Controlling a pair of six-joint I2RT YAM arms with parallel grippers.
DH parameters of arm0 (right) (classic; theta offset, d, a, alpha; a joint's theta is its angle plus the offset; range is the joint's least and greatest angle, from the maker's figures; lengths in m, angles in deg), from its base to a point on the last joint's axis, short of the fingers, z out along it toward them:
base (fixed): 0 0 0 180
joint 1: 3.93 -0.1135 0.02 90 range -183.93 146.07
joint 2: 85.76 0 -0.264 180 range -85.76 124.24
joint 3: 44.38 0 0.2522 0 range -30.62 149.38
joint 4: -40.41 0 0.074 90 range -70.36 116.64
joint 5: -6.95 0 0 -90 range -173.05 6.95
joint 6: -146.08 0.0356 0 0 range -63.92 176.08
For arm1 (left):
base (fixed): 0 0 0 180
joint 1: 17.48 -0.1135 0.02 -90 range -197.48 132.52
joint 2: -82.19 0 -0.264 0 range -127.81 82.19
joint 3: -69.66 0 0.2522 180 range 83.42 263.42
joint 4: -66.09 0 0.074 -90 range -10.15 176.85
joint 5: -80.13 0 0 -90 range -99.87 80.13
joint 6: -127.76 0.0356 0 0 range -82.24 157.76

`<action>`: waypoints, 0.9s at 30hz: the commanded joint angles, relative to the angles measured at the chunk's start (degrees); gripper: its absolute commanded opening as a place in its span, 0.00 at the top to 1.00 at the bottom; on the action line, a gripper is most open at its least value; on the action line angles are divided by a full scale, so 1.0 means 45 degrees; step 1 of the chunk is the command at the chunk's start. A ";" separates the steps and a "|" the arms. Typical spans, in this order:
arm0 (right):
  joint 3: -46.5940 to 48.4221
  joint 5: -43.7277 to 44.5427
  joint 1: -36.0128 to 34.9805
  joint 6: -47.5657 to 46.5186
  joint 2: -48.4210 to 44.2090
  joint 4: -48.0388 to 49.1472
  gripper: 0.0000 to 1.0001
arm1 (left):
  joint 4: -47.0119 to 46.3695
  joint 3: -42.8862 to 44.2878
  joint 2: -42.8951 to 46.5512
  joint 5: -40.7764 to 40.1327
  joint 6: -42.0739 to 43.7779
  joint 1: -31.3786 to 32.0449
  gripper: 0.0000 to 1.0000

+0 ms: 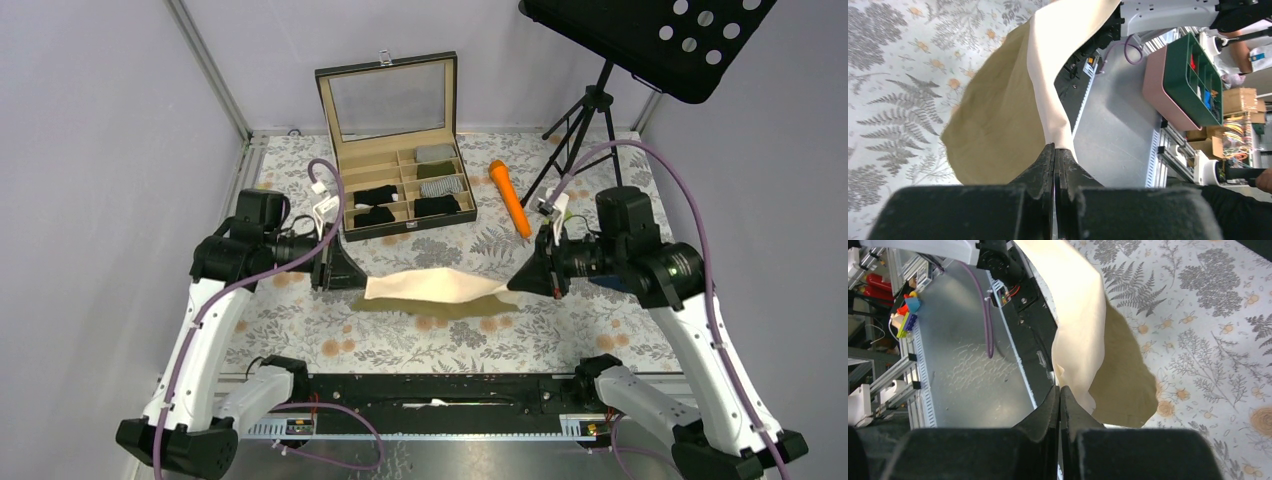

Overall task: Roll the underwear
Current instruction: Flatten out the underwear at the corner of the board.

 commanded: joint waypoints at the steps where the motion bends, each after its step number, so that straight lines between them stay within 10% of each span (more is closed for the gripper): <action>1: -0.0014 -0.1198 -0.0012 -0.0133 -0.0773 -0.0996 1.00 | 0.1616 -0.0213 0.0513 0.1323 0.1259 -0.0054 1.00; 5: 0.0141 -0.1513 0.0054 0.0032 -0.0663 -0.1168 1.00 | 0.1765 -0.0798 0.0749 0.1265 0.1271 -0.0073 1.00; 16: -0.4101 0.3654 0.1487 -0.0341 0.4272 0.5940 0.99 | -0.9289 -0.3430 -0.5226 -0.5731 -0.4953 -0.0073 0.87; 21: -0.2310 0.5421 0.2768 0.1340 0.7144 0.8605 0.47 | -1.0113 -0.2125 -0.7547 -0.7159 -0.6007 -0.0569 0.66; 27: -0.1396 0.5485 0.2769 0.1634 0.7042 0.6993 0.46 | -0.9833 -0.2629 -0.6425 -0.6637 -0.5466 -0.0932 0.62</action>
